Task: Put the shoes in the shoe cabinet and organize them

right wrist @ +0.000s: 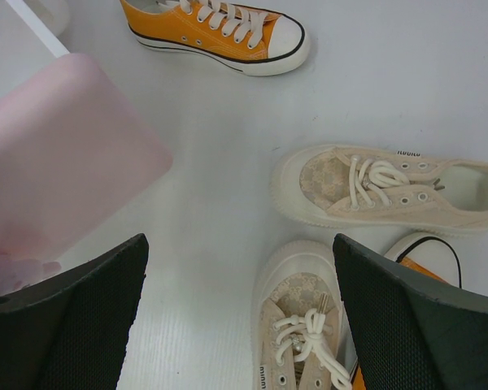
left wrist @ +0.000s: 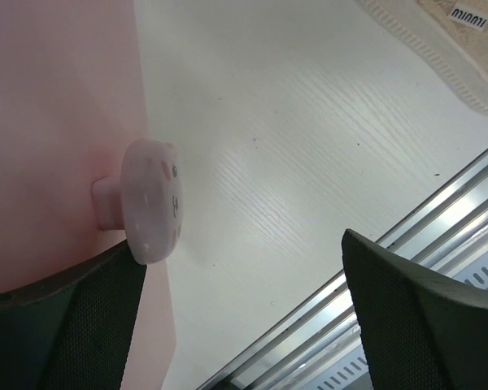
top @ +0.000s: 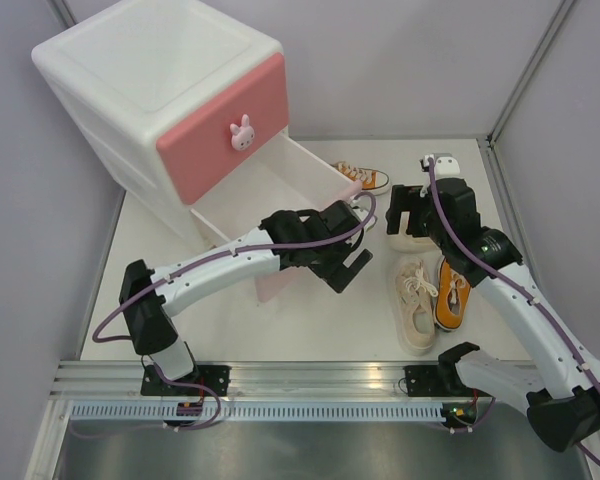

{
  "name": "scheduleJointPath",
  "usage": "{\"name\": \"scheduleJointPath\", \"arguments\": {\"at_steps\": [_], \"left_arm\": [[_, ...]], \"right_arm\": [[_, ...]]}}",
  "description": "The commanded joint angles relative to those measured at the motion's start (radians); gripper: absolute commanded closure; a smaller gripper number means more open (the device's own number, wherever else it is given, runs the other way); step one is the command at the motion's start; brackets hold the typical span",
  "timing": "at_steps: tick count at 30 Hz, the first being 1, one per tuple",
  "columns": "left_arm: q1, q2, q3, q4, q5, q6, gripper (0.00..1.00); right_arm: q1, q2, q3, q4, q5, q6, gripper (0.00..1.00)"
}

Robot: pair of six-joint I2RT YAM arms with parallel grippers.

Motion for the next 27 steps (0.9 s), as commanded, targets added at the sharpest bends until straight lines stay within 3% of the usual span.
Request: {"name": "scheduleJointPath", "arguments": {"at_steps": [1,11,14,15,18,27], "left_arm": [[-0.038,-0.004,0.069,0.037,0.215,-0.014,0.00],[-0.061,0.034,0.132,0.009,0.295,-0.021,0.00],[-0.065,0.051,0.121,0.008,0.162,-0.076,0.00],[-0.065,0.055,0.116,0.007,0.055,-0.095,0.00],[-0.065,0.083,0.119,0.011,-0.042,-0.136,0.00],[-0.108,0.150,0.210,0.020,-0.182,-0.185,0.00]], "right_arm": [[-0.002,-0.019,0.009,-0.002,0.026,0.011,0.02],[-0.002,-0.025,0.001,-0.004,0.040,0.028,0.02],[-0.002,-0.028,-0.008,-0.002,0.040,0.037,0.02],[-0.001,-0.030,-0.011,-0.001,0.042,0.040,0.02],[-0.002,-0.033,-0.027,0.001,0.040,0.053,0.02],[-0.002,-0.048,-0.042,-0.014,0.078,0.063,0.02]]}}
